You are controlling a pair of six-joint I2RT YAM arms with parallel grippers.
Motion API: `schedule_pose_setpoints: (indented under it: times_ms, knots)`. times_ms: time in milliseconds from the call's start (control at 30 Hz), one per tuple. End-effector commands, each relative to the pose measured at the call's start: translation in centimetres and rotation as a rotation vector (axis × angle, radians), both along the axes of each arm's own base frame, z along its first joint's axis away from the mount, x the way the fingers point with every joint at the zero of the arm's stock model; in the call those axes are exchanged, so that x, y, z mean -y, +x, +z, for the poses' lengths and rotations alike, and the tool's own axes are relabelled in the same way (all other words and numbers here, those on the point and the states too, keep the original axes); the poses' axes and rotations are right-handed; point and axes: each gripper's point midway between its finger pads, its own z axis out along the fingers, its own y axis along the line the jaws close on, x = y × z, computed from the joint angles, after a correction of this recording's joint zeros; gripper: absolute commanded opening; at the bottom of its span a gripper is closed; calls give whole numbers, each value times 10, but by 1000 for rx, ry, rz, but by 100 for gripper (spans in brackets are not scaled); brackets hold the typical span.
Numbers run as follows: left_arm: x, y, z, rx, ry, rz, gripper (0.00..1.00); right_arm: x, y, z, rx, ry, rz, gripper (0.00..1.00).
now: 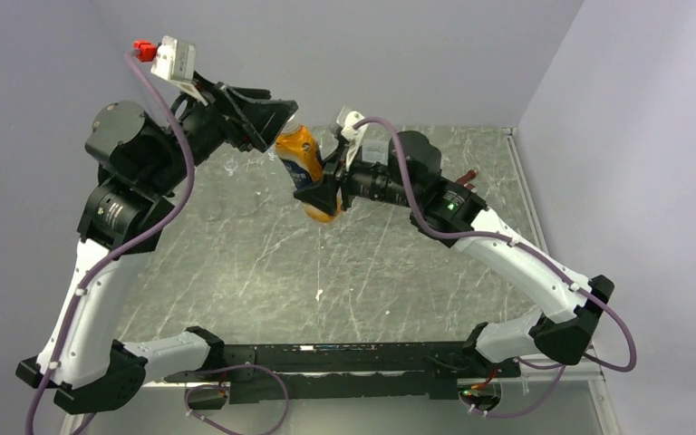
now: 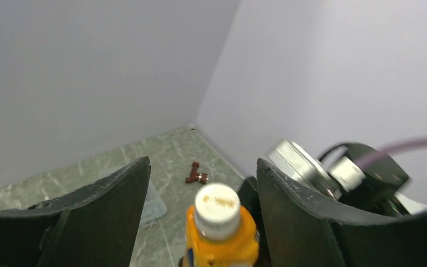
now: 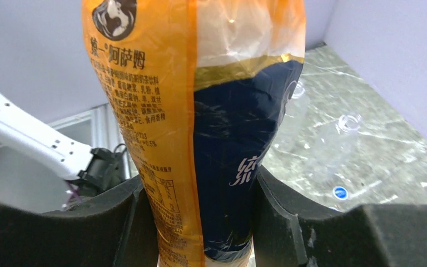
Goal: Screw on the bottle caps
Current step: Screw the bottle cap onto the plastic bottle.
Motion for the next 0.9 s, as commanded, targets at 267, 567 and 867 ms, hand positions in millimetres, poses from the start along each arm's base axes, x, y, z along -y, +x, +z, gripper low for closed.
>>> schedule_pose_setpoints:
  times_ms: [267, 567, 867]
  knots:
    - [-15, 43, -25, -154, 13, 196, 64, 1, 40, 7, 128, -83, -338, 0]
    - [-10, 46, -31, -179, 26, 185, 61, -1, 52, 0, 128, -117, -394, 0]
    - [-7, 51, -38, -195, 36, 182, 40, -5, 53, -4, 125, -136, -388, 0]
